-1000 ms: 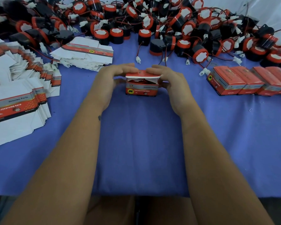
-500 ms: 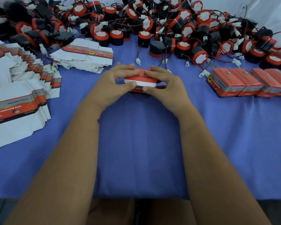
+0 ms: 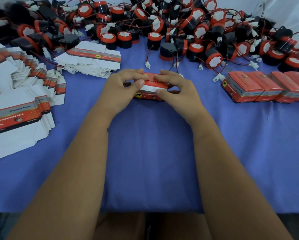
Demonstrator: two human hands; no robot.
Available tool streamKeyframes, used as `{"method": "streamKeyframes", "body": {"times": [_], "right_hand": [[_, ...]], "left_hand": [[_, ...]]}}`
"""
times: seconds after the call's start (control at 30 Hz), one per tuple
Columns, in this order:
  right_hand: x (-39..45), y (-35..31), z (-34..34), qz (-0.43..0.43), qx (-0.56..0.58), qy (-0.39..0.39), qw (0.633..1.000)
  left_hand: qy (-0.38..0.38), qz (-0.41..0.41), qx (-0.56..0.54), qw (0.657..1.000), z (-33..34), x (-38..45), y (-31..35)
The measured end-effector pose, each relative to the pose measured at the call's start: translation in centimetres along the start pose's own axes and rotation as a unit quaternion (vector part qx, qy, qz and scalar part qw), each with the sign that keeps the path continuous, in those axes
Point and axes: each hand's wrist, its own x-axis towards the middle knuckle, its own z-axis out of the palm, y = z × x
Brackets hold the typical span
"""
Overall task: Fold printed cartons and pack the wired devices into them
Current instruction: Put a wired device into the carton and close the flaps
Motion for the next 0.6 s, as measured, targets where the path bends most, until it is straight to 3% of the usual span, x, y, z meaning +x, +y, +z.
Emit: {"method": "streamKeyframes", "body": {"times": [0.23,0.6], "right_hand": [[0.16,0.11,0.29,-0.014,-0.034,0.022,0.999],[0.19,0.0,0.33,-0.031,-0.072,0.036,0.996]], "left_hand": [[-0.033,0.005,-0.003,0.999,-0.34,-0.18,-0.19],[0.003,0.018,-0.013,1.0,0.0,0.0,0.04]]}}
